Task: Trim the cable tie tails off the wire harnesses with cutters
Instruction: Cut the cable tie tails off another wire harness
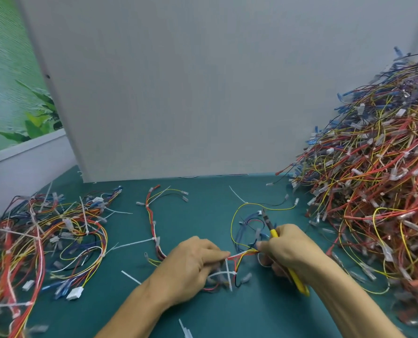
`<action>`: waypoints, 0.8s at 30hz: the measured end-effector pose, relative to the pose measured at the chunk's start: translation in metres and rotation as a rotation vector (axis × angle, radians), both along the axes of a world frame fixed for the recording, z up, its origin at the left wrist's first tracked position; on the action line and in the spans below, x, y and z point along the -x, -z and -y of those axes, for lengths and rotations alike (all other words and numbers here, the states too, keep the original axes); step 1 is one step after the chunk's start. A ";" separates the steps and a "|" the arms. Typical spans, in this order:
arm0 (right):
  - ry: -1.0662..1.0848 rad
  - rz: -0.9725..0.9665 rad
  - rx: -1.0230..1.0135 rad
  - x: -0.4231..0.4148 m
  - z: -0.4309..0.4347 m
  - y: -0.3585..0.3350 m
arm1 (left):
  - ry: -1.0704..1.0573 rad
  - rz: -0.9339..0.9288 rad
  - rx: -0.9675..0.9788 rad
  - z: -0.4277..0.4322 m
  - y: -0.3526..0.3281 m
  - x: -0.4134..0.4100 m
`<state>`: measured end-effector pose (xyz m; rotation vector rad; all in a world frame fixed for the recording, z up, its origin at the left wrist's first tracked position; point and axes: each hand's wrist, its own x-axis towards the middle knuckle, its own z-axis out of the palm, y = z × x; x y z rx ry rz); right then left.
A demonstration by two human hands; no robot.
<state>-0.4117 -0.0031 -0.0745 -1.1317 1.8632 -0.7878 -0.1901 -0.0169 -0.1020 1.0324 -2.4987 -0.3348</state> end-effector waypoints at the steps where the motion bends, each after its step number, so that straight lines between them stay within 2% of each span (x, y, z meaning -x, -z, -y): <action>1: -0.006 -0.040 0.006 0.000 0.000 0.001 | -0.033 -0.087 0.001 -0.001 -0.005 -0.001; 2: -0.014 -0.082 0.014 0.001 0.001 0.002 | -0.136 -0.215 0.043 0.001 -0.009 -0.004; 4: -0.042 -0.166 0.026 0.003 0.001 0.001 | -0.494 -0.408 0.192 0.012 -0.017 -0.020; 5: -0.059 -0.204 0.026 0.004 0.000 0.000 | -0.687 -0.382 0.219 0.017 -0.021 -0.031; 6: -0.080 -0.242 0.024 0.004 0.000 0.000 | -0.848 -0.278 0.184 0.023 -0.023 -0.042; 8: -0.115 -0.314 0.027 0.004 -0.002 -0.001 | -1.024 -0.039 -0.016 0.030 -0.020 -0.057; 10: -0.134 -0.373 0.042 0.002 -0.004 -0.001 | -1.036 0.036 -0.175 0.033 -0.015 -0.061; 11: -0.143 -0.390 0.049 0.002 -0.004 -0.002 | -1.000 0.002 -0.208 0.034 -0.013 -0.059; 15: -0.161 -0.373 0.087 0.002 -0.006 -0.002 | -0.778 -0.331 -0.279 0.035 -0.011 -0.055; 17: -0.149 -0.368 0.130 0.003 -0.004 -0.004 | -0.646 -0.381 -0.302 0.033 -0.013 -0.056; 21: -0.094 -0.367 0.186 0.011 -0.002 -0.005 | -0.616 -0.188 -0.220 0.032 -0.016 -0.062; 24: -0.073 -0.433 0.129 0.017 -0.003 -0.004 | -0.647 -0.087 -0.216 0.027 -0.018 -0.063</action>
